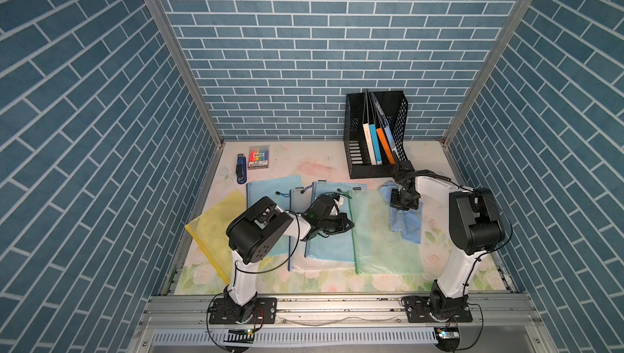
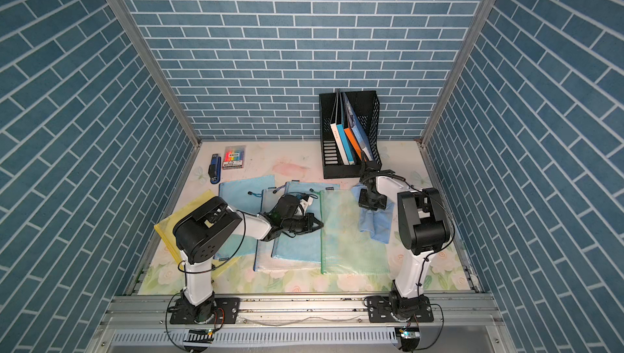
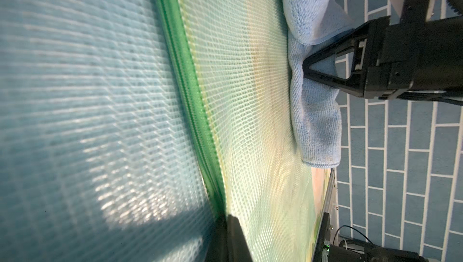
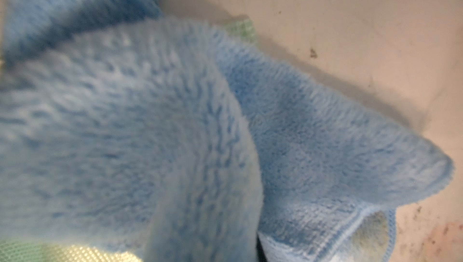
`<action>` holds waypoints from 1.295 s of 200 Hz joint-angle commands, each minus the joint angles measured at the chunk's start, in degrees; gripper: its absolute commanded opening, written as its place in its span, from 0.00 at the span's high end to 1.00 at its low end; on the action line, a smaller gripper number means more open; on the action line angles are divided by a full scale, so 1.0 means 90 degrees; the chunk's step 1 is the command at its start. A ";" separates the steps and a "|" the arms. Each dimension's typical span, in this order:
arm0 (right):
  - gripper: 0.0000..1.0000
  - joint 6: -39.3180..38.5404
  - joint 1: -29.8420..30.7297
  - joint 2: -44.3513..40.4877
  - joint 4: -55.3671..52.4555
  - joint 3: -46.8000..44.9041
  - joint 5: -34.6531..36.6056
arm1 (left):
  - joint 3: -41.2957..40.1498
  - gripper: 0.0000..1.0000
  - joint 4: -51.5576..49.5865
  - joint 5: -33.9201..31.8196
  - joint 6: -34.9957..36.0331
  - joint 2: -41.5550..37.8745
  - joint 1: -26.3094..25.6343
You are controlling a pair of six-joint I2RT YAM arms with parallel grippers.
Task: Wipe the document bag
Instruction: Wipe the dirt from the document bag.
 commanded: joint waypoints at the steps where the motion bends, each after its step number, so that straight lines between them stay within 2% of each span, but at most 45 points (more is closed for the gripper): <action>1: 1.00 -0.0010 0.0342 0.0126 -0.0272 0.0239 -0.0090 | 0.0039 1.00 -0.0492 0.0055 0.0191 -0.0031 0.0013; 49: 1.00 0.0803 0.2072 0.0712 0.0009 0.1141 -0.0936 | 0.0336 1.00 -0.0773 0.0105 0.0370 0.0048 0.0014; 81: 1.00 0.1037 0.2612 0.0762 0.0213 0.1256 -0.1170 | 0.0337 1.00 -0.0817 0.0066 0.0402 0.0028 0.0014; 113: 1.00 0.0729 0.2335 0.0602 -0.0132 0.0867 -0.0724 | 0.0270 1.00 -0.0726 -0.0037 0.0321 -0.0001 0.0020; 155: 1.00 0.0276 0.0975 -0.0340 -0.0252 -0.0228 -0.0318 | 0.0078 1.00 -0.0438 -0.0156 0.0125 -0.0063 0.0019; 191: 1.00 -0.0017 0.0286 -0.0930 -0.0554 -0.0386 0.0173 | 0.0012 1.00 -0.0307 -0.0246 0.0058 -0.0121 0.0020; 227: 1.00 0.0196 0.0486 -0.0728 -0.0396 -0.0360 -0.0222 | 0.0019 1.00 -0.0157 -0.0208 -0.0035 -0.0069 0.0014; 259: 1.00 0.0567 0.1550 -0.0136 -0.0082 -0.0144 -0.0540 | 0.0063 1.00 -0.0153 -0.0169 -0.0033 -0.0031 0.0020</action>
